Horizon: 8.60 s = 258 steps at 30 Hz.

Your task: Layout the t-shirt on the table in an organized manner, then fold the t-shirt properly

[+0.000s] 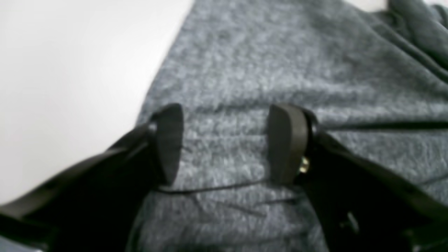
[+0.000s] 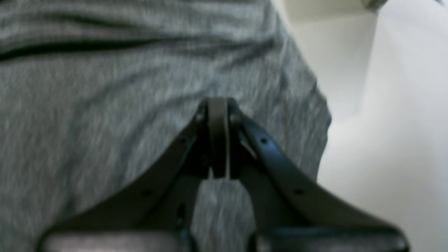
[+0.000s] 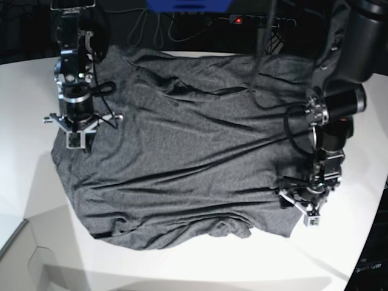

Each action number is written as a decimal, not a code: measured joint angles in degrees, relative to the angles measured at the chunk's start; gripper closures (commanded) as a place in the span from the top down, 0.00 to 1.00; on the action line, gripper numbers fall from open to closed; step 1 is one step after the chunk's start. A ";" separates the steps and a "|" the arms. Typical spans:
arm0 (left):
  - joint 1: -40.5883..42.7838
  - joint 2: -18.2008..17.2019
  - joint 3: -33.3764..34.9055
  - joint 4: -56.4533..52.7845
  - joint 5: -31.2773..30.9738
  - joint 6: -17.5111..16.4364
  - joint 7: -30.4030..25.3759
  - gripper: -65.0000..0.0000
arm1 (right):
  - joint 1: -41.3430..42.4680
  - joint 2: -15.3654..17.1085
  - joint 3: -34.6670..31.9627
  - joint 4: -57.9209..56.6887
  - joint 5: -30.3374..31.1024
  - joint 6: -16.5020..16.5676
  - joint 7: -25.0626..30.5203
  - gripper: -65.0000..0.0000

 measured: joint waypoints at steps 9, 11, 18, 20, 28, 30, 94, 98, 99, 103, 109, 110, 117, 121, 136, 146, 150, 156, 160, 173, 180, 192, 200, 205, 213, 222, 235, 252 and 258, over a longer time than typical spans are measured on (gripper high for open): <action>-0.28 -2.25 0.00 -0.33 0.00 -0.22 0.92 0.58 | -2.01 0.15 4.28 0.15 0.00 -0.15 -0.42 0.00; -0.76 -3.30 -0.04 -0.46 0.00 -0.17 1.46 0.58 | -2.36 -0.02 5.11 0.15 0.02 -0.11 -0.63 0.00; -2.86 -5.27 -0.07 -0.17 -0.02 0.04 -1.86 0.58 | -2.95 -0.09 8.50 0.15 0.00 -0.02 -0.61 0.00; -3.58 -5.22 -0.07 -0.22 0.00 -0.02 -1.73 0.58 | -2.89 -0.09 8.98 0.15 0.00 0.00 -0.55 0.00; -6.03 -4.90 -1.68 1.07 -0.55 -0.26 -0.50 0.58 | -2.91 0.57 10.84 0.15 -0.02 0.24 -0.61 0.01; -4.63 -4.90 -5.55 4.52 -4.07 -0.72 3.02 0.58 | -3.61 0.90 12.48 0.24 0.02 0.96 -1.44 0.07; 64.35 5.86 -26.49 85.33 -22.88 -14.45 46.51 0.01 | -26.08 -15.98 23.43 21.27 -0.11 35.04 -3.37 0.55; 63.84 5.66 -26.47 85.68 -23.39 -14.45 46.18 0.00 | -28.46 -16.15 20.31 20.94 -0.52 37.97 -3.87 0.55; 63.73 5.53 -26.47 85.72 -23.45 -14.45 46.07 0.00 | -28.52 -16.11 19.39 20.76 -0.90 37.97 -4.09 0.55; 63.76 5.38 -26.47 85.72 -23.37 -14.45 46.07 0.00 | -29.44 -16.11 17.57 20.76 -1.07 37.97 -3.67 0.55; 63.73 5.38 -26.47 85.72 -23.37 -14.45 46.05 0.00 | -29.53 -15.67 15.65 17.86 -1.01 37.88 -3.72 0.55; 63.73 5.40 -26.47 85.72 -23.37 -14.45 46.03 0.00 | -29.51 -15.37 15.06 16.85 -0.76 37.83 -3.52 0.55; 63.73 5.38 -26.47 85.72 -23.37 -14.45 46.03 0.00 | -29.20 -15.04 13.27 14.25 -1.25 37.88 -3.67 0.55; 63.73 5.40 -26.47 85.72 -23.37 -14.43 46.03 0.00 | -28.39 -15.02 12.98 13.73 -1.07 37.86 -3.61 0.55; 62.77 5.38 -26.49 85.72 -22.75 -14.43 46.07 0.00 | -26.69 -15.02 13.05 10.99 -1.09 37.83 -3.69 0.00; 63.10 4.98 -26.75 89.57 -23.39 -14.45 46.82 0.00 | -27.02 -14.25 14.60 13.22 -0.92 38.01 -3.74 0.00; 63.08 4.48 -26.86 93.53 -23.50 -14.47 46.49 0.00 | -27.02 -14.03 16.24 17.49 -0.48 38.01 -3.41 0.00; 63.76 4.46 -26.97 98.03 -23.56 -14.82 46.73 0.00 | -27.78 -14.05 16.31 21.75 -0.39 38.01 -3.19 0.00; 63.56 4.37 -26.97 98.66 -23.32 -14.82 46.53 0.00 | -27.89 -14.05 16.04 21.97 -0.44 38.01 -3.58 0.00; 59.21 1.81 -31.34 98.64 -22.99 -14.82 47.34 0.00 | -26.03 -11.54 10.91 22.62 -0.68 38.01 -3.87 0.00; 55.76 1.70 -29.86 98.27 -19.67 -14.80 46.77 0.00 | -22.21 -10.36 10.75 22.45 -0.63 38.05 -3.85 0.00; 52.26 2.14 -23.82 91.60 -13.66 -15.04 46.10 0.00 | -15.52 -6.88 10.86 19.08 -0.85 38.45 -9.01 0.00; 51.67 1.73 -23.67 89.42 -13.53 -15.02 46.64 0.00 | -11.69 -6.05 10.73 16.00 -0.59 38.47 -9.03 0.00; 51.80 1.55 -19.93 86.82 -13.44 -14.86 46.66 0.00 | -10.01 -5.53 11.02 13.60 -1.25 38.47 -9.44 0.00; 52.06 0.31 -17.44 86.01 -13.14 -14.60 46.47 0.15 | -8.55 -4.55 10.91 12.81 -1.03 38.45 -9.14 0.00; 52.30 0.63 -17.46 85.02 -6.08 -14.64 45.99 0.19 | -8.44 -4.52 11.02 11.61 -1.05 38.42 -9.14 0.00; 51.84 0.61 -17.51 80.48 -5.62 -14.64 46.07 0.45 | -8.92 -4.55 10.88 10.75 -1.09 38.45 -9.38 0.00; 51.84 2.19 -22.64 79.93 -6.08 -14.69 45.51 0.81 | -12.00 -4.57 11.17 14.73 -0.68 38.42 -9.03 0.50; 52.00 3.91 -23.45 75.63 -6.71 -14.56 39.28 0.81 | -13.68 -4.74 11.19 17.88 -0.63 38.42 -9.16 0.57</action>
